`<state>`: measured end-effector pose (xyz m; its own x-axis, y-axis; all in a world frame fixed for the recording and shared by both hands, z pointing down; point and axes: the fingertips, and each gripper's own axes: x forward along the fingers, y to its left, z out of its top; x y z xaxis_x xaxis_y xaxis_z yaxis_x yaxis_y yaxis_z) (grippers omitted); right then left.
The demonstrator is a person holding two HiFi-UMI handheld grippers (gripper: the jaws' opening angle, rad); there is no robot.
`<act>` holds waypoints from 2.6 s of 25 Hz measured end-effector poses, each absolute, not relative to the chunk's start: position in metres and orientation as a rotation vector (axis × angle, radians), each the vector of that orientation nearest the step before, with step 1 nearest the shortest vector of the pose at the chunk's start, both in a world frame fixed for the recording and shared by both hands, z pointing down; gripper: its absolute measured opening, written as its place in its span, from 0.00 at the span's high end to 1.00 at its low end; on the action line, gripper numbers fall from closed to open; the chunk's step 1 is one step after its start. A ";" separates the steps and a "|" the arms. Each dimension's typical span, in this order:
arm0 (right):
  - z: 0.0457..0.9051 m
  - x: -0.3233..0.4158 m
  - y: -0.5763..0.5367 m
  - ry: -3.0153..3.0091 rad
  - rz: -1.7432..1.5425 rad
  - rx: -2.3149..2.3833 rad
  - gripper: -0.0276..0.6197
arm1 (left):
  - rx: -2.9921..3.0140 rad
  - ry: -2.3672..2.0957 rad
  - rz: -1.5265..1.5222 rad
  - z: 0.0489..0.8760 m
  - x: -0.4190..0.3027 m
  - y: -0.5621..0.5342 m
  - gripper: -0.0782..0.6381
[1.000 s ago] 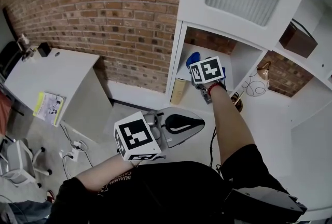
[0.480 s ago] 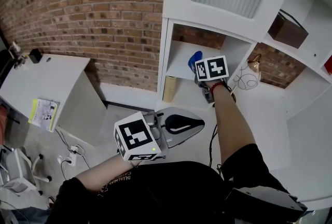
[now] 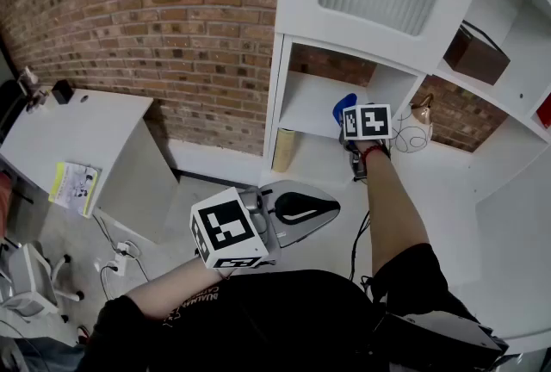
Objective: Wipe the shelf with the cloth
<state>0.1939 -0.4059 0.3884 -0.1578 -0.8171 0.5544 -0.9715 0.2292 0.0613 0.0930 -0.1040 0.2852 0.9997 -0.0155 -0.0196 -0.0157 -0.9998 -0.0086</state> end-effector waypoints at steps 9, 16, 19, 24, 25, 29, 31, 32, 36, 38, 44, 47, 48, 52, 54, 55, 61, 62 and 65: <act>0.388 0.207 -0.407 -2.037 0.491 1.684 0.89 | -3.119 0.110 0.049 0.281 0.074 -0.103 0.89; 0.373 0.136 -0.414 -2.267 0.475 1.536 0.89 | -3.117 0.167 0.050 0.281 0.063 -0.103 0.89; 0.376 0.084 -0.412 -2.323 0.447 1.363 0.89 | -3.114 0.199 0.042 0.281 0.059 -0.104 0.89; 0.388 0.040 -0.408 -2.272 0.332 1.250 0.89 | -3.111 0.291 0.047 0.280 0.044 -0.111 0.89; 0.388 0.040 -0.409 -2.255 0.320 1.256 0.90 | -3.112 0.305 0.050 0.280 0.041 -0.111 0.89; 0.390 0.042 -0.410 -2.226 0.342 1.273 0.89 | -3.114 0.315 0.054 0.280 0.040 -0.113 0.89; 0.392 0.046 -0.409 -2.214 0.331 1.289 0.89 | -3.114 0.294 0.048 0.282 0.045 -0.112 0.89; 0.393 0.049 -0.408 -2.212 0.331 1.295 0.89 | -3.116 0.280 0.044 0.283 0.048 -0.111 0.89; 0.392 0.068 -0.408 -2.207 0.375 1.327 0.90 | -3.121 0.215 0.041 0.283 0.063 -0.108 0.89; 0.393 0.085 -0.406 -2.190 0.385 1.357 0.90 | -3.120 0.182 0.033 0.283 0.070 -0.106 0.89; 0.393 0.135 -0.403 -2.141 0.412 1.464 0.90 | -3.118 0.094 0.011 0.283 0.086 -0.100 0.89; 0.394 0.160 -0.402 -2.113 0.428 1.518 0.90 | -3.117 0.062 0.008 0.283 0.093 -0.098 0.89; 0.394 0.167 -0.401 -2.104 0.430 1.535 0.90 | -3.116 0.056 0.005 0.283 0.094 -0.097 0.89; 0.394 0.189 -0.399 -2.077 0.430 1.586 0.90 | -3.117 0.043 0.007 0.283 0.097 -0.097 0.89; 0.394 0.193 -0.398 -2.068 0.419 1.597 0.90 | -3.117 0.036 0.009 0.283 0.097 -0.097 0.89; 0.394 0.194 -0.397 -2.065 0.414 1.601 0.90 | -3.118 0.034 0.010 0.282 0.097 -0.097 0.89; 0.393 0.198 -0.399 -2.056 0.426 1.610 0.90 | -3.121 0.062 0.031 0.280 0.091 -0.098 0.89; 0.393 0.198 -0.400 -2.048 0.430 1.611 0.90 | -3.121 0.073 0.034 0.280 0.088 -0.099 0.89; 0.391 0.192 -0.401 -2.054 0.435 1.603 0.90 | -3.124 0.107 0.045 0.280 0.079 -0.100 0.89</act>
